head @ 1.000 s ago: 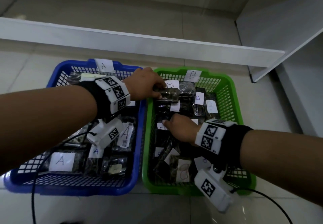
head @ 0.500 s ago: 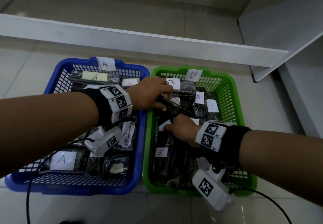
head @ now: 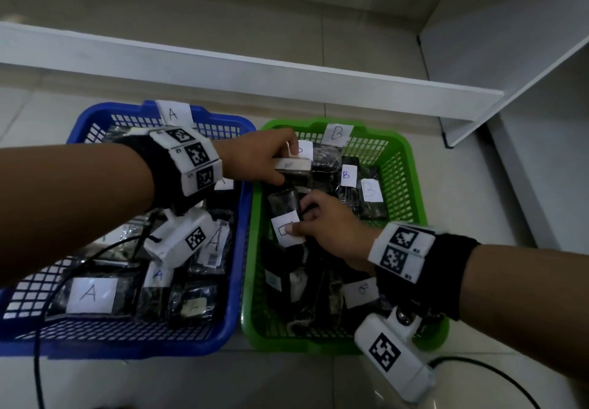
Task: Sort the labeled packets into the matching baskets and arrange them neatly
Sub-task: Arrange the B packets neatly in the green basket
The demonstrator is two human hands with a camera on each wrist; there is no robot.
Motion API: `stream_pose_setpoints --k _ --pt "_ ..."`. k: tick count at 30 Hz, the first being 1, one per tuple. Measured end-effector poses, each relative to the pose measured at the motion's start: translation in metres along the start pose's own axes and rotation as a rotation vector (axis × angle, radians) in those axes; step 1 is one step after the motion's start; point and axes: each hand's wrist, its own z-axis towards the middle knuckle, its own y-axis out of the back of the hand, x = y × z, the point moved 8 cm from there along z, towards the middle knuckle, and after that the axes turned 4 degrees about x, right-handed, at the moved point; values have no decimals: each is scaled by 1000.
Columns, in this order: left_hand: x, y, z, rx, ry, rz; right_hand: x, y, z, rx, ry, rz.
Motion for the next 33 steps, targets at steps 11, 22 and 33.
stream_pose_setpoints --k 11,22,33 --pt "-17 0 8 -30 -42 102 6 88 -31 -449 255 32" --pt "-39 -36 17 126 -48 639 -18 110 -15 111 -131 -436" --pt "-30 -17 6 45 -109 430 -16 69 18 116 -85 -285"
